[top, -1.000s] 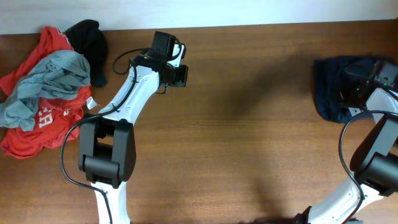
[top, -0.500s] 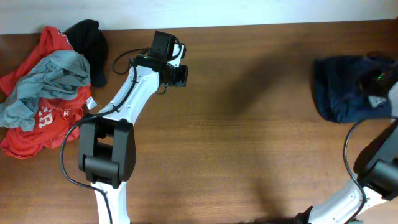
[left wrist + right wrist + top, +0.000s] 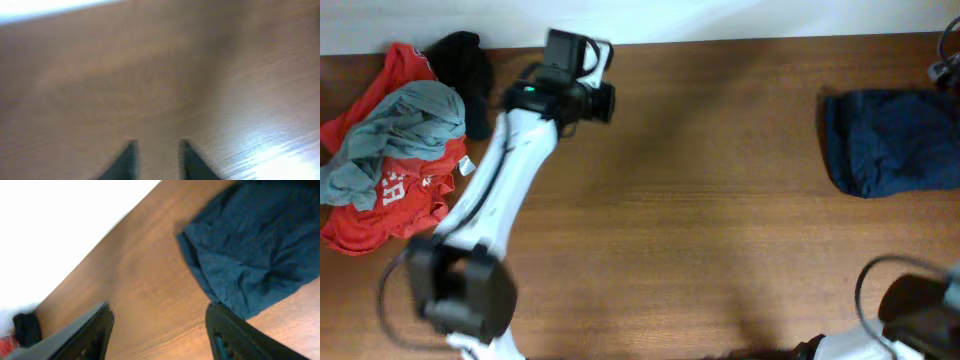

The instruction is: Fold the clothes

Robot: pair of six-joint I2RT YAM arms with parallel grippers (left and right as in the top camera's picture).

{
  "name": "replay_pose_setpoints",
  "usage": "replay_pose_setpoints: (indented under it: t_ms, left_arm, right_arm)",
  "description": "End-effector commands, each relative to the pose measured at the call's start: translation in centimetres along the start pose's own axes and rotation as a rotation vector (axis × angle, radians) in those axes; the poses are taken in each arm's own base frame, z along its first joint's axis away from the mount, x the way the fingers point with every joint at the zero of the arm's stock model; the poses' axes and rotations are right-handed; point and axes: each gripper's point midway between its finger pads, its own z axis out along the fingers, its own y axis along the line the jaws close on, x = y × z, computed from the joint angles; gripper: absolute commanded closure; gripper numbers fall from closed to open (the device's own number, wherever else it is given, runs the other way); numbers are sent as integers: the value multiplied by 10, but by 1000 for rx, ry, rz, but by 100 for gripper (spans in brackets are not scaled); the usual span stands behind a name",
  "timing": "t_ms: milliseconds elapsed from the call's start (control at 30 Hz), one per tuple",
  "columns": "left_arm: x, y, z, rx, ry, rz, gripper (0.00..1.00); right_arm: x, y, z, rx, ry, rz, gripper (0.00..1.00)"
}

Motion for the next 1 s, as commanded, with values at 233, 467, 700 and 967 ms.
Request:
replay_pose_setpoints:
  t_ms: [233,467,700,967]
  left_arm:
    - [-66,-20,-166,-21,-339,145,1]
    - [-57,-21,-171,-19,-311,142,1]
    - [-48,-21,-168,-15,-277,137,1]
    - [-48,-21,-168,-15,-277,137,1]
  right_arm:
    - [79,84,-165,-120,-135,-408,25]
    - [145,106,-231,-180,-186,-504,21]
    - [191,106,-268,-203,-220,-553,11]
    - [198,105,-272,-203,-223,-560,1]
